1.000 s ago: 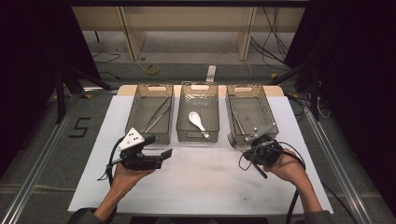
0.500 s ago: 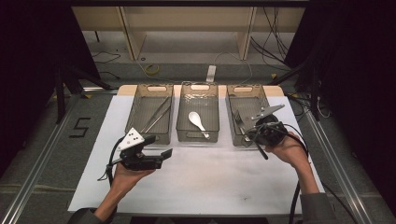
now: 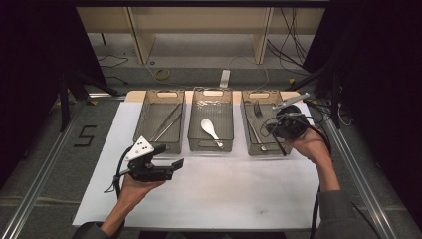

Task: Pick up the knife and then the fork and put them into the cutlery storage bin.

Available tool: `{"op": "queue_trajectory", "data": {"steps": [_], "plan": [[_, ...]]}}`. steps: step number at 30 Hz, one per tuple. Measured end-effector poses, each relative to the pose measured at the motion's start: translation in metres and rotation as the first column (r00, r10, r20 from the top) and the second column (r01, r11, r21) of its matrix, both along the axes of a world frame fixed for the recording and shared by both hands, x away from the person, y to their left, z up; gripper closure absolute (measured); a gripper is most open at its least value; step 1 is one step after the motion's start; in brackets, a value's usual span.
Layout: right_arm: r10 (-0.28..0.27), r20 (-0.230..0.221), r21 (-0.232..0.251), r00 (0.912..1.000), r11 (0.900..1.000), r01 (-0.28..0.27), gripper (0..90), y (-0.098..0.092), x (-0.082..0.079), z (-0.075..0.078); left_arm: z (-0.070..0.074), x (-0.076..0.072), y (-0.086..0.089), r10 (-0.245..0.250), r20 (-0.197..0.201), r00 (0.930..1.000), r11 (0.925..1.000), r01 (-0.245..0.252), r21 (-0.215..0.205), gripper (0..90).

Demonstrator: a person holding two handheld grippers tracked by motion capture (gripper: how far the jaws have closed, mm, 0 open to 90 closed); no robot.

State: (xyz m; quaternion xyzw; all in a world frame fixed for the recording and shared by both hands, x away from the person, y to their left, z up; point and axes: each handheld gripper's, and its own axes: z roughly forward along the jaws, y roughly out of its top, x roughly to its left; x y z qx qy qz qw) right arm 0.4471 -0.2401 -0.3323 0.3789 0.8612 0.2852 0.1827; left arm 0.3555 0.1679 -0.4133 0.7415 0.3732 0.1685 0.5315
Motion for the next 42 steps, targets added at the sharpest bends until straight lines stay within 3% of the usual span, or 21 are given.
{"op": "queue_trajectory", "data": {"steps": [7,22,34,42], "plan": [[-0.035,0.006,0.018,0.9994,0.999,0.035,85.6,-0.003,0.015,0.008,0.000,0.000,0.000,0.000,0.000,1.0000,1.0000,0.000,-0.003,15.4],[-0.085,0.035,0.003,0.9958,0.996,0.085,85.6,0.002,0.042,0.021,0.000,0.000,0.000,-0.001,0.000,1.0000,1.0000,0.001,-0.002,15.5],[-0.123,0.034,-0.004,0.9918,0.992,0.123,85.6,0.004,0.061,0.012,0.000,0.000,0.000,-0.004,0.001,1.0000,1.0000,0.004,0.000,15.5],[-0.145,0.035,0.017,0.9888,0.989,0.144,85.6,0.005,0.070,0.006,0.000,0.000,0.000,-0.004,0.001,1.0000,1.0000,0.004,-0.005,15.5]]}}
